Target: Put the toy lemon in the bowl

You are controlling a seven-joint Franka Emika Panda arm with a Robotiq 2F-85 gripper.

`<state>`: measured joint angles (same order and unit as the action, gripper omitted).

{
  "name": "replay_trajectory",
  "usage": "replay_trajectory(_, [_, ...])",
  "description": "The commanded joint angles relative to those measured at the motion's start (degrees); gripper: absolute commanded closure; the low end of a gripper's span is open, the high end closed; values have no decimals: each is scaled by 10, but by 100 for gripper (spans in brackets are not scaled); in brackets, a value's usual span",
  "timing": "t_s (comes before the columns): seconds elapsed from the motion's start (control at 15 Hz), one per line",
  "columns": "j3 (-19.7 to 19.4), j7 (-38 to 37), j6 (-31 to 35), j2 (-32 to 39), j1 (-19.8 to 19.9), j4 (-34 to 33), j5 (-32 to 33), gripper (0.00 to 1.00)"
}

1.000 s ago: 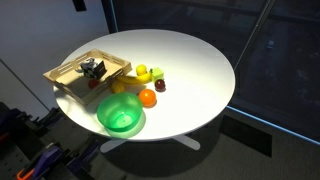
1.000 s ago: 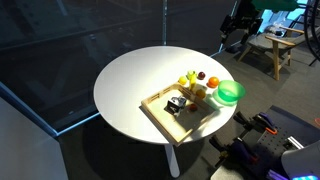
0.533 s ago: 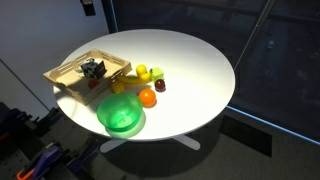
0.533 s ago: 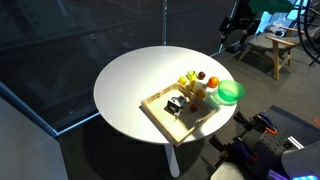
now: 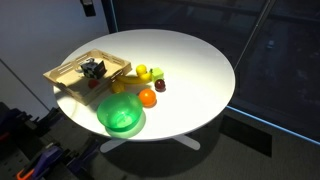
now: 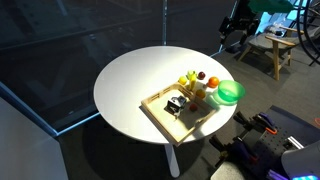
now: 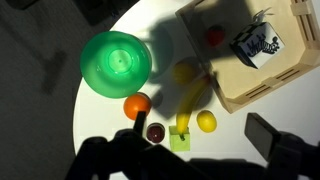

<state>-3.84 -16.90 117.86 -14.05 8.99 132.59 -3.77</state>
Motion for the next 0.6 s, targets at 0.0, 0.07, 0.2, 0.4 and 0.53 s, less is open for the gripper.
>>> replay_trajectory(0.0, [-9,8,5,19,-1,-3,2,0])
replay_trajectory(0.07, [-11,10,9,27,0,-3,4,0])
replay_trajectory(0.2, [-16,13,18,46,1,-4,3,0])
replay_trajectory(0.4, [-19,1,60,76,-1,-2,5,0])
replay_trajectory(0.53, [-18,-9,89,95,-3,-2,8,0])
